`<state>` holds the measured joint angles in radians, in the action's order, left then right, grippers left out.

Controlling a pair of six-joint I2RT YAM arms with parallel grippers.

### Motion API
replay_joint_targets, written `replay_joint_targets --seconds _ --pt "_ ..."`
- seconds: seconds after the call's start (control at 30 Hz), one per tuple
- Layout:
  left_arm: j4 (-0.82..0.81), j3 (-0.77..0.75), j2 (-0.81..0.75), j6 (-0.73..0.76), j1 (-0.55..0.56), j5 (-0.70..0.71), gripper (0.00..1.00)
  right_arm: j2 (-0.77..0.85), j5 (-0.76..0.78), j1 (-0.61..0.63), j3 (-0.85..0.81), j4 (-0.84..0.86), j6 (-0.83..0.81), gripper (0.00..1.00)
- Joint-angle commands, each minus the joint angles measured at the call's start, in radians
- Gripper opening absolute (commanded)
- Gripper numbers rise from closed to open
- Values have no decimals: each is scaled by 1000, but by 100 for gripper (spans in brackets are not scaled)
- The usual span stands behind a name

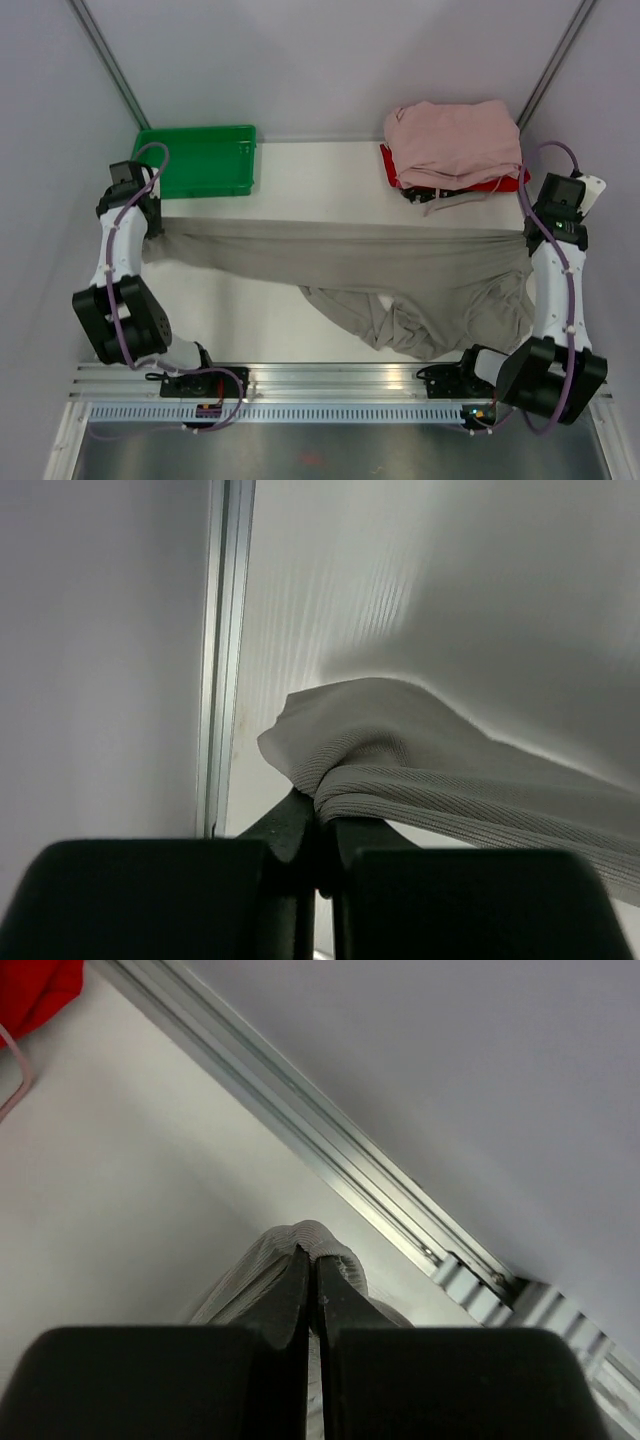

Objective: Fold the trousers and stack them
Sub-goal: Flatten the trousers out

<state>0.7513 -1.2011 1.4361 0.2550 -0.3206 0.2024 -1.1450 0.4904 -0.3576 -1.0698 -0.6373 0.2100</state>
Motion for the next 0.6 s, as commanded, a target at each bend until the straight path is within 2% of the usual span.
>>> replay_joint_targets --seconds 0.0,0.07,0.13,0.33,0.57 --pt "-87 -133 162 -5 -15 -58 2 -119 -24 -12 -16 148 -18 0" --pt "-44 -207 274 -11 -15 -49 2 -177 -23 -12 -28 160 -26 0" --pt "-36 -230 316 -13 -15 -63 2 -203 -9 -12 -32 203 -32 0" --pt "-81 -239 397 -25 -15 -72 2 -323 -56 -12 -41 339 -58 0" --pt "-95 -348 463 -80 -15 -49 2 -490 -179 -11 -102 482 -21 0"
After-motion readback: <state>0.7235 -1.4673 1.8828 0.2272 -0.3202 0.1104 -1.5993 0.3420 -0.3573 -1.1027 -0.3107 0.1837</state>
